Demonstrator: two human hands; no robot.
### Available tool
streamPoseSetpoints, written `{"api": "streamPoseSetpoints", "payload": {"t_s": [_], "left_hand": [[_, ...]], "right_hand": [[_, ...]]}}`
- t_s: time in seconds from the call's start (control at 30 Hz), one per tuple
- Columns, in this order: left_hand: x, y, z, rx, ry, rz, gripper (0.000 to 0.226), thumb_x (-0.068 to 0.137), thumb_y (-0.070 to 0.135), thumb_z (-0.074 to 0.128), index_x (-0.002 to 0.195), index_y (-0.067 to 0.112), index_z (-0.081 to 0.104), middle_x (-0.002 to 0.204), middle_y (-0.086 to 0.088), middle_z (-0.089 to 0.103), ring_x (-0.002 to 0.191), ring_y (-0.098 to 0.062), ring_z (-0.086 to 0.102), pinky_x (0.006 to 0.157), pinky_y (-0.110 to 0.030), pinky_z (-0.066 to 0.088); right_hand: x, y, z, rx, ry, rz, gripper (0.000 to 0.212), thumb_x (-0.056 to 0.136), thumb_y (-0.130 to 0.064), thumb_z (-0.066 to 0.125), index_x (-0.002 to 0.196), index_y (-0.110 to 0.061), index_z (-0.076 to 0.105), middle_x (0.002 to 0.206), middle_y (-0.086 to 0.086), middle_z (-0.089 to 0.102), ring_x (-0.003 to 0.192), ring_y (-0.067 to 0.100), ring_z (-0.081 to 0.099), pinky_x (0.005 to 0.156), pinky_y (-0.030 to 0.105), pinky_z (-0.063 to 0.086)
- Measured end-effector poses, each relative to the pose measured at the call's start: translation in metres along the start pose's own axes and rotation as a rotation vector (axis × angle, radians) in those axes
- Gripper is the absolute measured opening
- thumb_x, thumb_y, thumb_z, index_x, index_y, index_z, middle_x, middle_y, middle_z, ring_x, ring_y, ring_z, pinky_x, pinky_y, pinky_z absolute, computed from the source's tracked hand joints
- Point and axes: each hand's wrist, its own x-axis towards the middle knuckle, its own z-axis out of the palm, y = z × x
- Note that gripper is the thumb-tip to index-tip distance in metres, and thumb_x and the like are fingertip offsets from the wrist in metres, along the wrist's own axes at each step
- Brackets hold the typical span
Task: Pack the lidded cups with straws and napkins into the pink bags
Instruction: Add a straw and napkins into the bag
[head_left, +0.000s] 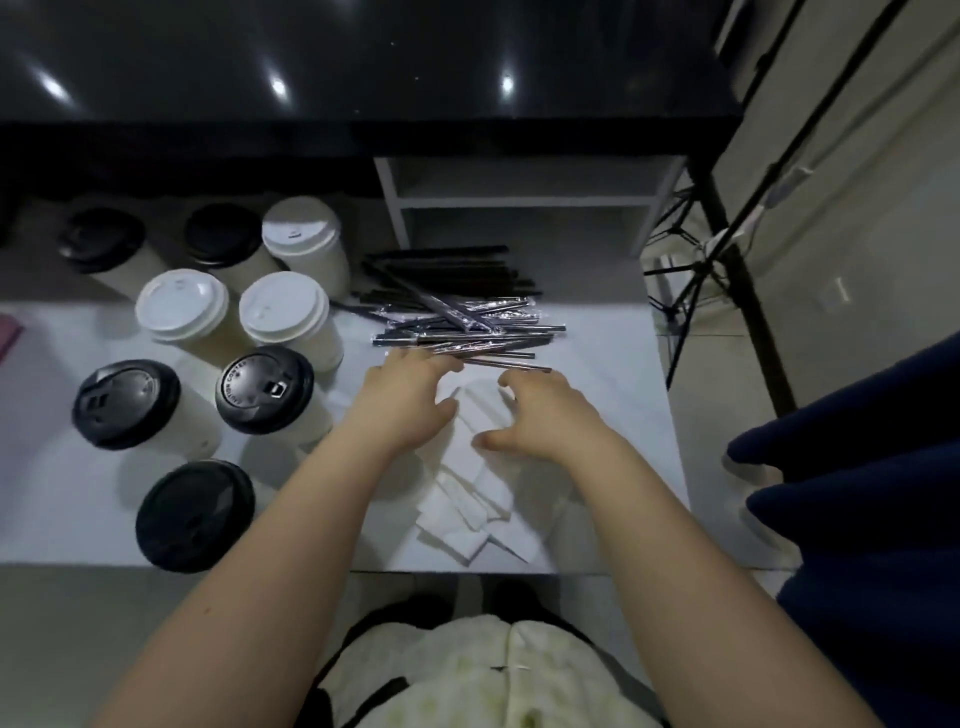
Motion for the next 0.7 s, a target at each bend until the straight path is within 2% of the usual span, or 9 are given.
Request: {"api": "streamPoseSetpoints", "payload": {"t_s": [0.1,0.27,0.4,0.5,0.6,0.7], "left_hand": [[-0.009,0.002,0.007,-0.030,0.028,-0.039,0.049,0.088,0.036,0.060,0.136,0.034,0.051,0.138,0.001,0.051,0.130,-0.025,0.038,0.102,-0.042,0.037],[-0.017,0.007,0.009,-0.073,0.065,-0.093,0.047,0.090,0.035,0.059,0.136,0.031,0.051,0.136,0.001,0.052,0.130,-0.025,0.038,0.102,-0.041,0.036],[-0.021,0.012,0.001,-0.089,0.133,-0.131,0.046,0.090,0.031,0.059,0.136,0.028,0.052,0.134,-0.001,0.055,0.128,-0.027,0.040,0.101,-0.042,0.038],[-0.025,0.015,-0.010,-0.106,0.187,-0.137,0.045,0.090,0.029,0.058,0.135,0.027,0.053,0.135,-0.001,0.055,0.129,-0.026,0.041,0.103,-0.043,0.037],[-0.031,0.015,-0.026,-0.117,0.256,-0.146,0.044,0.091,0.028,0.057,0.135,0.025,0.054,0.134,-0.001,0.056,0.128,-0.025,0.042,0.103,-0.041,0.037],[-0.040,0.007,-0.046,-0.121,0.347,-0.164,0.043,0.091,0.027,0.057,0.134,0.025,0.055,0.133,0.001,0.057,0.126,-0.024,0.043,0.102,-0.041,0.038]], "right_hand": [[0.002,0.004,0.011,-0.026,0.034,-0.001,0.050,0.078,-0.048,0.069,0.115,-0.020,0.052,0.114,0.003,0.059,0.110,0.028,0.051,0.073,0.034,0.037],[0.005,0.015,0.013,0.199,0.122,0.028,0.012,0.081,-0.020,0.061,0.092,-0.018,0.059,0.087,-0.001,0.059,0.088,0.028,0.058,0.061,0.031,0.037],[0.006,0.023,0.001,0.419,0.208,-0.014,0.014,0.080,-0.014,0.060,0.092,-0.021,0.064,0.083,-0.005,0.060,0.081,0.022,0.056,0.063,0.030,0.041],[0.007,0.023,-0.015,0.499,0.263,-0.063,0.010,0.079,-0.011,0.060,0.087,-0.016,0.062,0.079,-0.003,0.060,0.075,0.020,0.054,0.058,0.029,0.039],[0.008,0.016,-0.037,0.616,0.267,-0.077,0.008,0.076,-0.010,0.060,0.081,-0.016,0.061,0.073,-0.002,0.059,0.067,0.016,0.054,0.049,0.025,0.038],[0.004,-0.003,-0.059,0.700,0.264,-0.148,0.009,0.074,-0.012,0.061,0.077,-0.020,0.061,0.066,-0.008,0.059,0.058,0.008,0.054,0.051,0.026,0.042]]}}
